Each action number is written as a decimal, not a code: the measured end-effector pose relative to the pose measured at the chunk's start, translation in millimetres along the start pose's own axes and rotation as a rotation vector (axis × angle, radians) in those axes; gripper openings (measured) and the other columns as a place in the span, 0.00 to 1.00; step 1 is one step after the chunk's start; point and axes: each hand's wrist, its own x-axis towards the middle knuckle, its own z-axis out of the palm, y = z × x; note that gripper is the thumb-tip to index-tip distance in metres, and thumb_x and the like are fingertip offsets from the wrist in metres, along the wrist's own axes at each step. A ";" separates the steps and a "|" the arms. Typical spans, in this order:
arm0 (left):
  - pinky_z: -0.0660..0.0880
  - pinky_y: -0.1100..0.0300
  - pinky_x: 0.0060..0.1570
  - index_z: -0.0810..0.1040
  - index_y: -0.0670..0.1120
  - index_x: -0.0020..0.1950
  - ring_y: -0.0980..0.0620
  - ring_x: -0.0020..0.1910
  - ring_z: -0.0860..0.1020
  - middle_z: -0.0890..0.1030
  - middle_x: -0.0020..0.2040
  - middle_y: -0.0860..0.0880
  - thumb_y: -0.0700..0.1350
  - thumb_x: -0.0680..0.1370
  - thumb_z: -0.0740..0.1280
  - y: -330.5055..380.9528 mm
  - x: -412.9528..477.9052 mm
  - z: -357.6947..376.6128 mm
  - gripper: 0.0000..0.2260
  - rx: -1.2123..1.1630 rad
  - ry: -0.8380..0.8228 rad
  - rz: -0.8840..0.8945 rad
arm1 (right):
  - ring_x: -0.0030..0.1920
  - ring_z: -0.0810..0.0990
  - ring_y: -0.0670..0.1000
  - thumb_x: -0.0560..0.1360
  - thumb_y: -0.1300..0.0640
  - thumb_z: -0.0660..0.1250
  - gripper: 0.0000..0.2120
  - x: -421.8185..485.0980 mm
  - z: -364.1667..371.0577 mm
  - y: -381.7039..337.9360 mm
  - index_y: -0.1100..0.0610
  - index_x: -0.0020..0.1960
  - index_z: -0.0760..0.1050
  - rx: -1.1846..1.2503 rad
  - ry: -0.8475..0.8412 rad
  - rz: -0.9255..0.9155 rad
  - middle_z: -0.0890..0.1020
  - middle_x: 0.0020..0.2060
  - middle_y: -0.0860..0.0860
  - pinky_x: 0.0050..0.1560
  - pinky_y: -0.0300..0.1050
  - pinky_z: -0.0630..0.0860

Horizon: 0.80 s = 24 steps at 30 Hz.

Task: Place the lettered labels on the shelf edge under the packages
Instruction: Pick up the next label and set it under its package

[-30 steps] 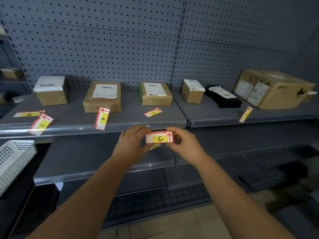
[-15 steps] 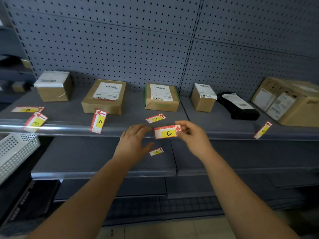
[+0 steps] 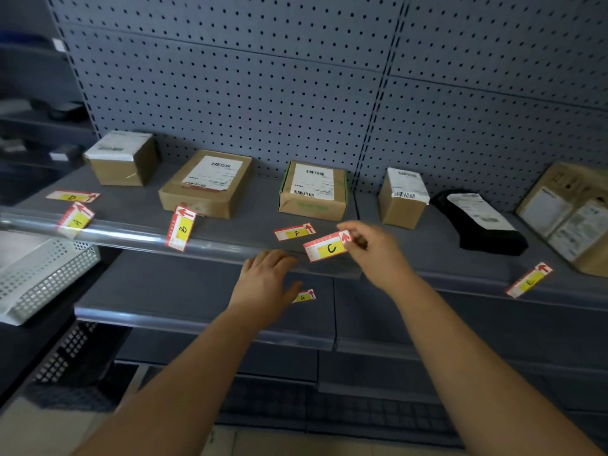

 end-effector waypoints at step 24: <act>0.60 0.51 0.65 0.75 0.51 0.62 0.49 0.61 0.69 0.74 0.62 0.52 0.54 0.75 0.64 2.4 21.3 9.5 0.17 0.094 0.009 -0.045 | 0.47 0.77 0.43 0.77 0.61 0.66 0.15 14.4 0.8 6.6 0.47 0.61 0.76 -0.030 0.002 -0.010 0.78 0.47 0.46 0.45 0.37 0.72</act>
